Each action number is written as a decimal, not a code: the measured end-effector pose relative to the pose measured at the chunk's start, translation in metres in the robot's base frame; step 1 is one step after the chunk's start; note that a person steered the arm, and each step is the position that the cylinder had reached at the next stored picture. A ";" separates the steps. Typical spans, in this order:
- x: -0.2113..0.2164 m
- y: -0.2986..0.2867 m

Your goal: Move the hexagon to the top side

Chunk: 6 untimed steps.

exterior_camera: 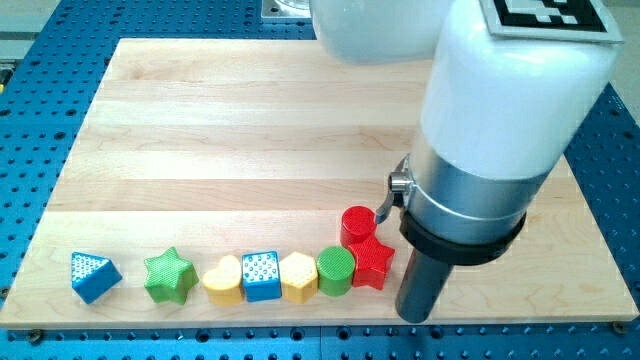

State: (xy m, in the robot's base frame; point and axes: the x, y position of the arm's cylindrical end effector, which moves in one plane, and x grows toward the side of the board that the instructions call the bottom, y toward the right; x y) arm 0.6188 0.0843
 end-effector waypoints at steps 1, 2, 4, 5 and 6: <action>0.000 -0.056; 0.000 -0.090; -0.002 -0.111; -0.001 -0.121; -0.001 -0.200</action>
